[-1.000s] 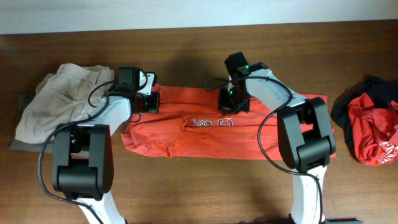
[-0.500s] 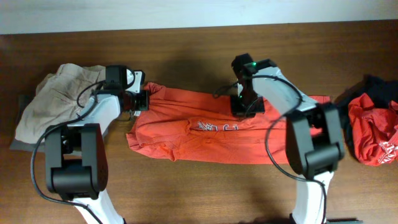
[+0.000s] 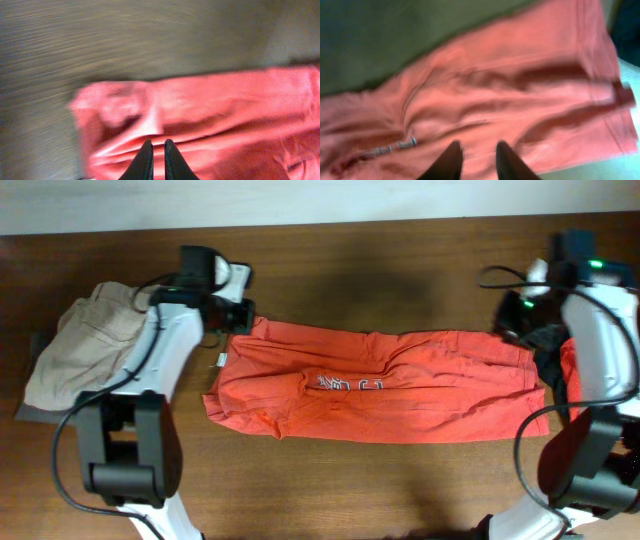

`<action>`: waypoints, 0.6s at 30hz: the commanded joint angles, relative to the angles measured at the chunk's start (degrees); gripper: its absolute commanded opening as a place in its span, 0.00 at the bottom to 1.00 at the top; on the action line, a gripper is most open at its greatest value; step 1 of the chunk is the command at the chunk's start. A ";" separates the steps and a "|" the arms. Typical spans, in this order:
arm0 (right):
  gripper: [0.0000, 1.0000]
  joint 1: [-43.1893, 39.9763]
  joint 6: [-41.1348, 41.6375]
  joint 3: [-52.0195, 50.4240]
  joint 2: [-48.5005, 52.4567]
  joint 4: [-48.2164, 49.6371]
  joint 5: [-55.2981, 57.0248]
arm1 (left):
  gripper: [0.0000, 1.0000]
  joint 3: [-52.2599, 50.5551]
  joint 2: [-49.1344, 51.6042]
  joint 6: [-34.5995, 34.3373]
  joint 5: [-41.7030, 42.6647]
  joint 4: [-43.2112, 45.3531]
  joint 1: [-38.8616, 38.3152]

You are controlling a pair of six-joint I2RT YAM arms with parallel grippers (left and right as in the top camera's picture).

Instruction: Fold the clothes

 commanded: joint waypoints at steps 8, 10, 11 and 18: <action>0.07 -2.21 5.14 -17.77 3.28 12.11 -2.47 | 0.03 -0.04 11.34 8.00 -5.46 0.70 -5.16; 0.06 -2.16 6.47 -22.10 3.28 17.35 -1.29 | 0.02 -0.04 12.90 7.82 -6.10 0.55 -4.96; 0.06 -2.16 6.45 -23.91 3.28 19.85 -1.31 | 0.01 -0.04 13.60 7.78 -6.60 0.55 -4.85; 0.04 -2.21 6.47 -30.73 3.28 32.57 3.52 | 0.00 -0.04 15.15 2.49 -16.81 2.16 -3.89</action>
